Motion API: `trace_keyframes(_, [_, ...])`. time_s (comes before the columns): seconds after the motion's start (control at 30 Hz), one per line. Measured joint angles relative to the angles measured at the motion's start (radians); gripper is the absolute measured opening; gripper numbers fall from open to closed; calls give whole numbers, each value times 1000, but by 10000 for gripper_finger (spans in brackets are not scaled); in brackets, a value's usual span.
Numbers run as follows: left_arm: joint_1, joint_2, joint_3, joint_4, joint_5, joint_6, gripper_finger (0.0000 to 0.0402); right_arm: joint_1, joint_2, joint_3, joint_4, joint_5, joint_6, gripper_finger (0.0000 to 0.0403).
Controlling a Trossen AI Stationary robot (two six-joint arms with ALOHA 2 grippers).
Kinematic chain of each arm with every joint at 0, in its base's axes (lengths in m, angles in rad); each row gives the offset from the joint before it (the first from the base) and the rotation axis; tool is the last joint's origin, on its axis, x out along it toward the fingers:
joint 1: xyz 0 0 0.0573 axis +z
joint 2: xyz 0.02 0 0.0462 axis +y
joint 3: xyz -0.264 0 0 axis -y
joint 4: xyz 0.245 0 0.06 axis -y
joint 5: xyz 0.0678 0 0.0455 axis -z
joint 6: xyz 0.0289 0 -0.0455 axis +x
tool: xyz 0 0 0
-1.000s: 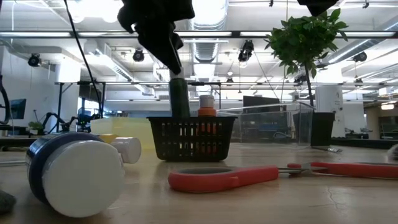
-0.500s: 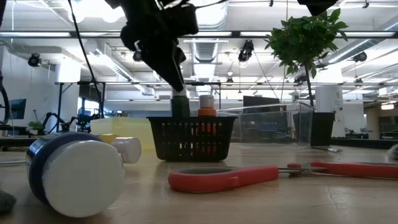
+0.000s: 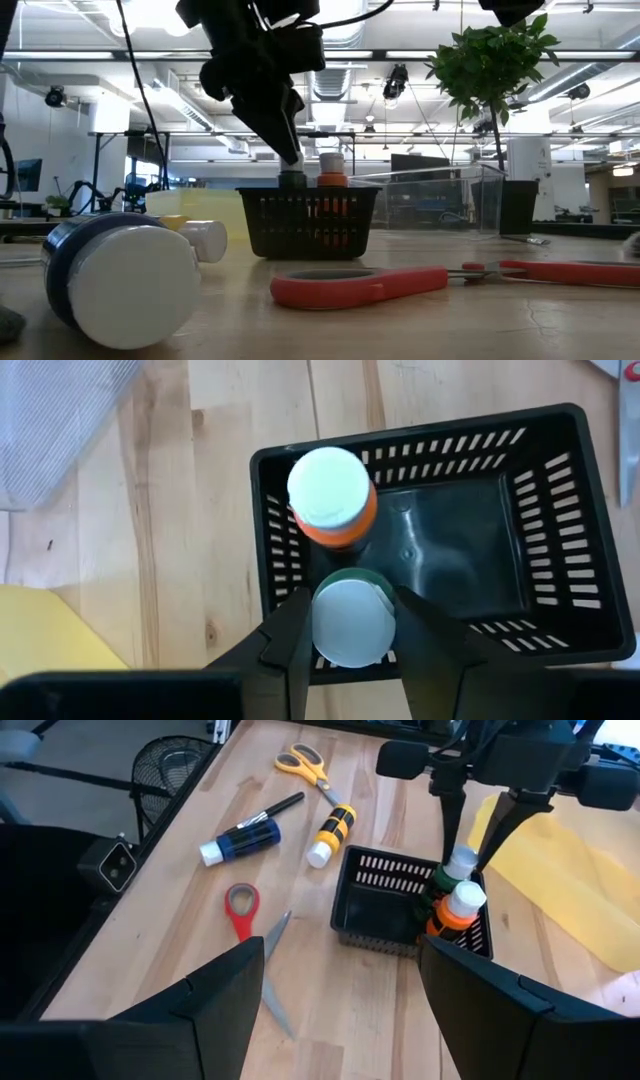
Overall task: Pick & Place Paint Supplies
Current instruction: Put the green paint bottle into the black bin, then put the yellow paint bottle into the black bin
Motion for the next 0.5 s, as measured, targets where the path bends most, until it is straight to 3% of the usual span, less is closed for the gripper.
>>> trace_keyframes(0.07, [1, 0, 0, 1, -1, 0, 126, 0, 0, -2, 0, 0, 0, 263])
trace_keyframes(0.3, [4, 0, 5, 5, -3, -22, 229, 0, 0, -5, 1, 0, 0, 263])
trace_keyframes(0.5, [9, -2, 6, 8, -4, -23, 254, 0, 0, -5, 1, 0, 0, 263])
